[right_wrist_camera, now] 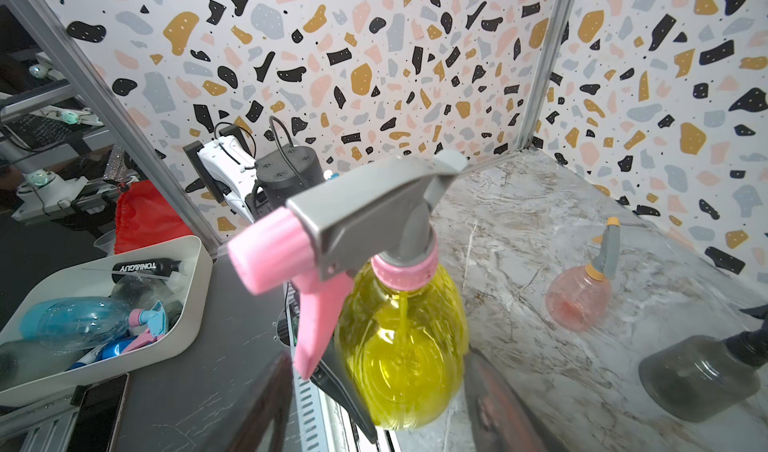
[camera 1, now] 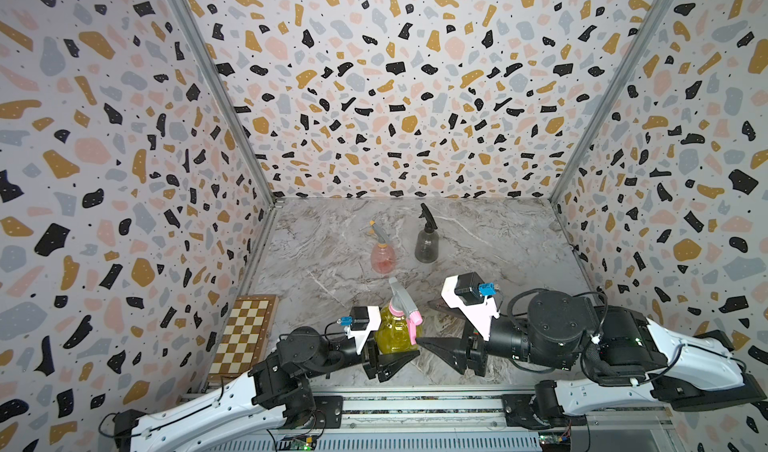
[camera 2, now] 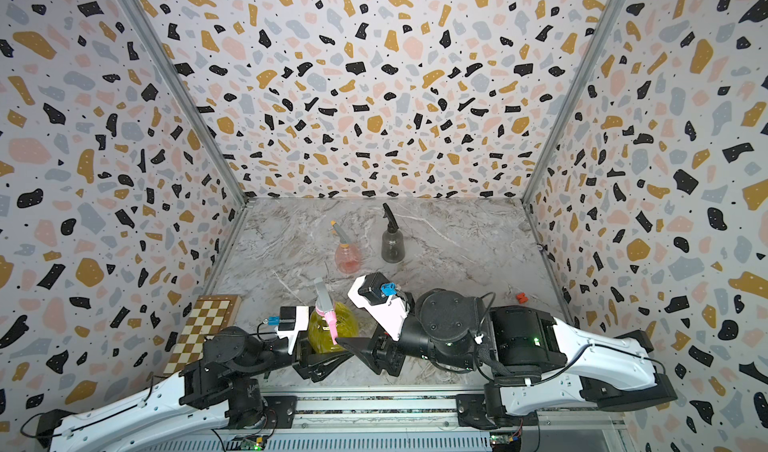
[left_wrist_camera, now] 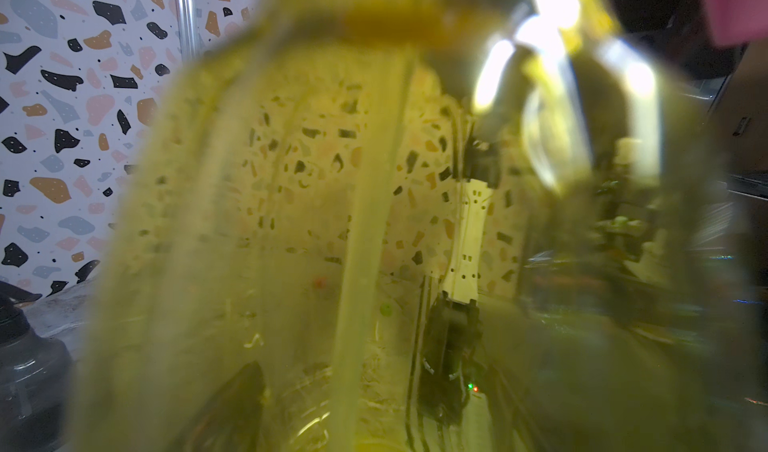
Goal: Attach spray nozzles to spray bottles
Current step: Screw the spray nozzle on the spray bottle.
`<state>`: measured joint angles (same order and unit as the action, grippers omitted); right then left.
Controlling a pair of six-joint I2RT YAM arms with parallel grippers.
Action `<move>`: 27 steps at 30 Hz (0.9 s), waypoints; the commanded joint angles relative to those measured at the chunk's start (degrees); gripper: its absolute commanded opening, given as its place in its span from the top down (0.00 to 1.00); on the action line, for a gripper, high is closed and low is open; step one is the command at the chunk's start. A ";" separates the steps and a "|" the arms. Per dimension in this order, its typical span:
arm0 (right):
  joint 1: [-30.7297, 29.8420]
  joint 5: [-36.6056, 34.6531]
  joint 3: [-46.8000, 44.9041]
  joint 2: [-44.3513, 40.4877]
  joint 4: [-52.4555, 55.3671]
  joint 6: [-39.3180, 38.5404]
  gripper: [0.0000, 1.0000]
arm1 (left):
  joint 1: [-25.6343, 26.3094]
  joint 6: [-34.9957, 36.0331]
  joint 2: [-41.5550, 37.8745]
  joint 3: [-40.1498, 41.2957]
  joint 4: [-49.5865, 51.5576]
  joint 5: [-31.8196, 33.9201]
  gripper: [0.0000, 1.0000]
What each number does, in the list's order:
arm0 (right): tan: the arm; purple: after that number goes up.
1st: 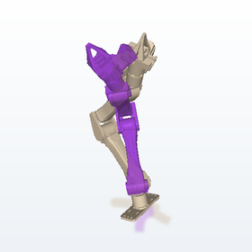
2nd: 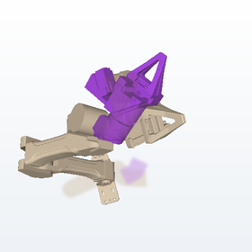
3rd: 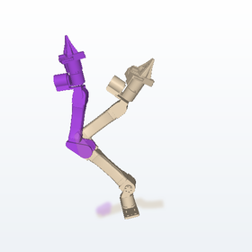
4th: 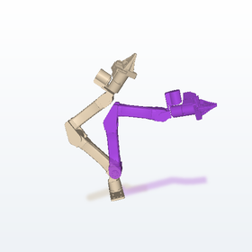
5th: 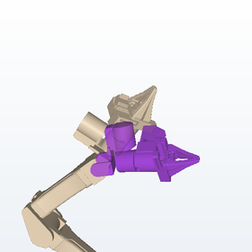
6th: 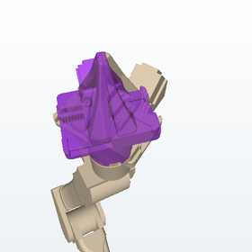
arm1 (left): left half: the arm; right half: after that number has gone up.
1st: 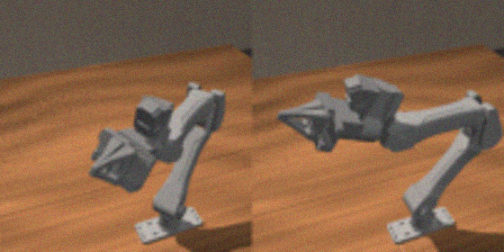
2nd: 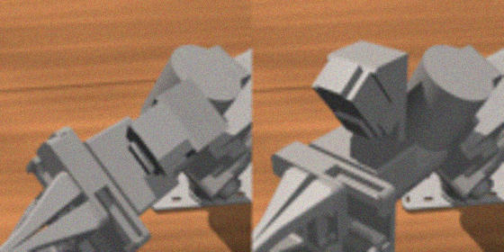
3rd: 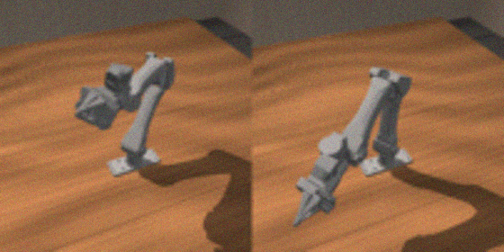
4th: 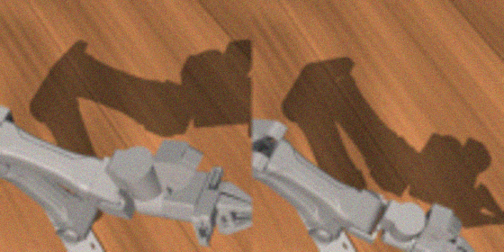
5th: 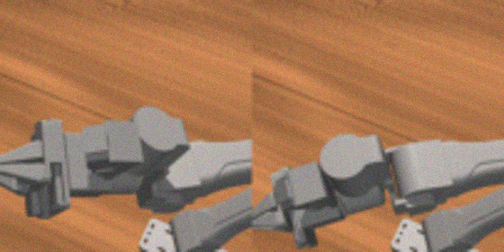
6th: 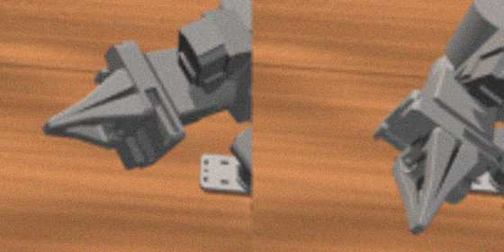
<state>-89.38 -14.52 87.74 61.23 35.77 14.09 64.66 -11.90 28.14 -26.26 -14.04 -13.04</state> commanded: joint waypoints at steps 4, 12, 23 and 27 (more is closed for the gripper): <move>-0.34 -2.56 4.25 1.01 -1.67 -1.82 0.34 | 0.11 -0.58 -0.37 -1.82 -1.45 -1.24 1.00; -0.29 -3.75 6.88 2.63 -1.85 -2.59 0.34 | 0.11 -0.71 -0.46 -1.78 -1.12 -1.75 1.00; -0.31 -5.78 9.49 4.11 -1.12 -3.45 0.37 | 0.11 -0.58 -0.21 -1.50 -1.51 -2.88 1.00; -0.27 -6.72 10.07 4.61 -0.71 -3.73 0.37 | 0.11 -0.55 0.02 -1.59 -1.80 -3.73 1.00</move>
<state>-89.38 -19.40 95.20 65.76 35.22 11.18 64.66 -12.67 28.16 -26.26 -13.13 -15.03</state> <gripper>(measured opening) 0.629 0.802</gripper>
